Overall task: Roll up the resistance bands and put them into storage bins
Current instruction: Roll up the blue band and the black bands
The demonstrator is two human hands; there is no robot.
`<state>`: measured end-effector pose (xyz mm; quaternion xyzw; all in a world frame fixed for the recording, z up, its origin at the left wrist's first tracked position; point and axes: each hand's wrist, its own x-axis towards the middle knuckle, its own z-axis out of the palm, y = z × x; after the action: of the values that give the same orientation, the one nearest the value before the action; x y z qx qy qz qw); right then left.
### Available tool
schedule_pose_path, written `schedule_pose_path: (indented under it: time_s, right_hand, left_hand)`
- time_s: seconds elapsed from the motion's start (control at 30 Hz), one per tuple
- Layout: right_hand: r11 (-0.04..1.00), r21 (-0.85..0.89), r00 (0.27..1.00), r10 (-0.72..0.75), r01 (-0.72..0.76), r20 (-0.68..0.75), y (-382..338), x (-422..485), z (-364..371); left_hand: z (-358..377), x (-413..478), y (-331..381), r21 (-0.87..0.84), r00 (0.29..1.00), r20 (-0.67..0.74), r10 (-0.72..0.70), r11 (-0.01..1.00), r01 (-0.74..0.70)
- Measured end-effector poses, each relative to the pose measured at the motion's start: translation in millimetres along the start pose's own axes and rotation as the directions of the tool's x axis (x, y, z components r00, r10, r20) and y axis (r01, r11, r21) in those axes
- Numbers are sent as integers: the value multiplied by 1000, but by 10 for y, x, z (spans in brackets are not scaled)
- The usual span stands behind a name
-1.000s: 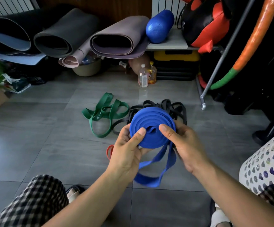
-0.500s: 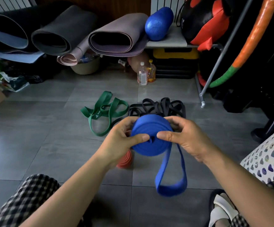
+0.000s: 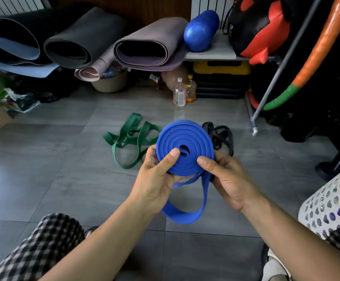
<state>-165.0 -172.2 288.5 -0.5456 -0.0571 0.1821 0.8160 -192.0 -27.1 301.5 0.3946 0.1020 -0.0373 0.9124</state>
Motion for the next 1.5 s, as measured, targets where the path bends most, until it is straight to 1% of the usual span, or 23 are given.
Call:
schedule_pose_path:
  time_s: [0.13, 0.2, 0.27, 0.3, 0.33, 0.4, 0.47, 0.5, 0.53, 0.57, 0.6, 0.63, 0.67, 0.7, 0.73, 0.8, 0.93, 1.13, 1.23, 1.33, 1.4, 1.47, 1.5]
  right_hand:
    - [997, -74, 1000, 21, -22, -16, 27, -3, -25]
    - [990, -132, 999, 43, -47, -30, -4, -6, -37]
    - [954, -299, 999, 28, -38, -39, -85, -3, -68]
    - [897, -441, 999, 9, -24, -36, -131, -5, -85]
    - [792, -610, 1000, -16, 0, -22, -168, -11, -107]
    - [475, -878, 998, -48, 63, 45, -196, -35, -122]
    - [241, -963, 993, -24, 117, 115, -165, -56, -102]
    - [183, -973, 990, -13, 139, 139, -144, -64, -84]
    - [155, -975, 987, -5, 156, 158, -137, -65, -72]
    - [194, -968, 987, 0, 160, 163, -142, -62, -78]
    - [321, -936, 988, 10, 144, 155, -166, -58, -83]
    - [488, -865, 989, 21, 116, 144, -200, -54, -89]
    - [634, -768, 990, 21, 93, 137, -239, -46, -108]
    - [725, -683, 991, 7, 86, 132, -276, -37, -133]
    - [774, -626, 991, -15, 96, 133, -314, -35, -148]
    - [832, -544, 990, -45, 111, 132, -360, -33, -159]
    - [885, -448, 992, -101, 127, 81, -311, -22, -149]
    - [961, -227, 984, -173, 161, -35, -103, -12, -36]
    - [991, -98, 987, -107, 95, -120, 143, -39, 50]
    - [997, -73, 989, -3, -8, -149, 201, -28, 26]
    - [993, -111, 992, 33, -47, -122, 149, -14, -44]
    - [972, -230, 996, 22, -42, -87, 40, -6, -112]
    - [934, -357, 997, 3, -28, -72, -13, 0, -154]
  left_hand:
    - [-57, -2, -8, 20, 996, -14, -82, 996, 83]
    - [-119, 28, 96, 253, 989, -20, -145, 957, 146]
    - [-214, 69, 202, 594, 988, -43, -150, 791, 146]
    - [-263, 93, 245, 734, 994, -38, -99, 673, 96]
    - [-311, 117, 273, 840, 1000, 5, -31, 543, 13]
    - [-347, 125, 299, 938, 984, 176, -1, 302, -168]
    - [-328, 110, 274, 952, 948, 298, -113, 111, -286]
    - [-325, 101, 247, 947, 936, 321, -142, 40, -319]
    - [-326, 101, 228, 945, 937, 325, -130, 13, -326]
    - [-326, 100, 216, 948, 943, 319, -93, 31, -318]
    - [-318, 97, 208, 948, 948, 315, -49, 74, -311]
    - [-310, 96, 212, 944, 951, 308, -9, 127, -304]
    - [-299, 94, 224, 935, 957, 288, 24, 207, -287]
    - [-275, 81, 242, 913, 967, 252, 47, 320, -253]
    - [-257, 69, 253, 873, 975, 213, 57, 437, -216]
    - [-222, 39, 248, 782, 984, 164, 73, 598, -175]
    - [-131, -43, 187, 625, 994, 82, 76, 773, -111]
    - [-64, -70, 95, 320, 999, -4, 54, 946, -49]
    - [-66, -93, -45, 136, 999, -25, 28, 990, -24]
    - [-113, -116, -137, 107, 998, -49, -42, 993, 47]
    - [-171, -85, -78, 249, 992, -25, -124, 960, 127]
    - [-231, -23, 59, 518, 986, -27, -166, 841, 156]
    - [-257, 12, 127, 624, 989, -33, -142, 770, 131]
